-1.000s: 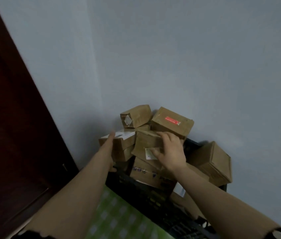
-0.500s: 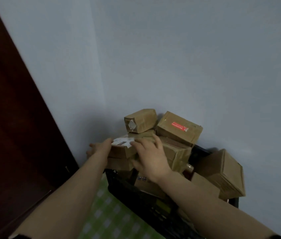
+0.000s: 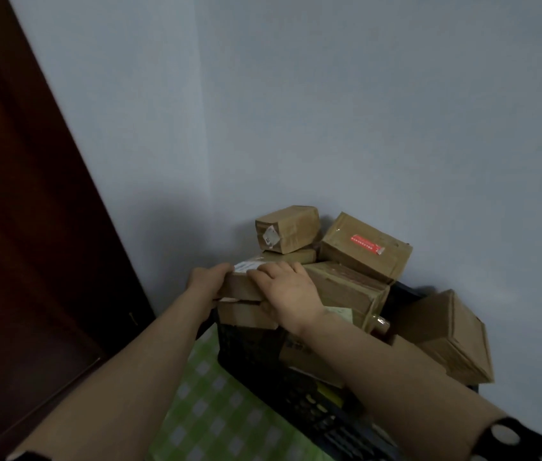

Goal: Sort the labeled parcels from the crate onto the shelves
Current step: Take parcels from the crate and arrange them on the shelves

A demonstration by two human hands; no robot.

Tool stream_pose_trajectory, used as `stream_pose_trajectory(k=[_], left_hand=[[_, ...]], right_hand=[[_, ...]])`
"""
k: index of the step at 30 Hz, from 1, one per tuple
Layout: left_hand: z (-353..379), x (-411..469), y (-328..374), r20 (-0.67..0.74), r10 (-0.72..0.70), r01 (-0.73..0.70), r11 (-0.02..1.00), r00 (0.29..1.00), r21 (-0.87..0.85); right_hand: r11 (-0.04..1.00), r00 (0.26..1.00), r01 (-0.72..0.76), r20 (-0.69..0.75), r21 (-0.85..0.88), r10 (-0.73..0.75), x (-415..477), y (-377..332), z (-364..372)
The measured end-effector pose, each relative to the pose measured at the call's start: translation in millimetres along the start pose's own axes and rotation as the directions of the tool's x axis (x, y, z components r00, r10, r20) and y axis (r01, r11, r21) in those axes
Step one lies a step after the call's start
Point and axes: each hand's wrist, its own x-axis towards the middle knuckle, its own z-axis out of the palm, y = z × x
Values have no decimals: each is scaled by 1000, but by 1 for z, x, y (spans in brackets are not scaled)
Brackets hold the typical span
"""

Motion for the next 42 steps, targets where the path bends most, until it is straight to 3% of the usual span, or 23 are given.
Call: stream_pose_trajectory(k=[5, 12, 19, 23, 26, 29, 31, 34, 39, 42], left_hand=[[-7, -10, 9, 24, -25, 28, 994, 999, -109], [-24, -36, 23, 243, -164, 222, 946, 956, -234], [-62, -87, 30, 271, -124, 221, 904, 955, -366], [-88, -128, 16, 256, -32, 145, 887, 966, -439], [-104, -170, -4, 188, 66, 26, 893, 980, -449], [-119, -207, -27, 110, 123, -53, 866, 986, -497], [-125, -232, -42, 69, 165, -103, 840, 984, -533], [-133, -266, -63, 52, 225, -163, 827, 973, -538], [-155, -314, -83, 15, 274, -229, 831, 962, -507], [-168, -333, -86, -4, 297, -259, 825, 955, -502]], right_hand=[[998, 972, 28, -232, -52, -40, 1, -2, -7], [998, 937, 53, -344, -13, -55, -4, -17, -31], [985, 882, 166, -453, 47, -127, -15, -38, -55], [928, 864, 304, -473, 216, -173, -39, -46, -60], [764, 908, 274, -419, 584, -5, -67, -53, -63], [343, 970, -24, -62, 939, 236, -84, -62, -78], [108, 959, -219, 193, 970, 209, -88, -70, -84], [-128, 950, -299, 308, 946, 52, -98, -88, -86], [-251, 965, -251, 221, 935, -143, -124, -114, -100], [-237, 964, -239, 201, 942, -172, -128, -126, -107]])
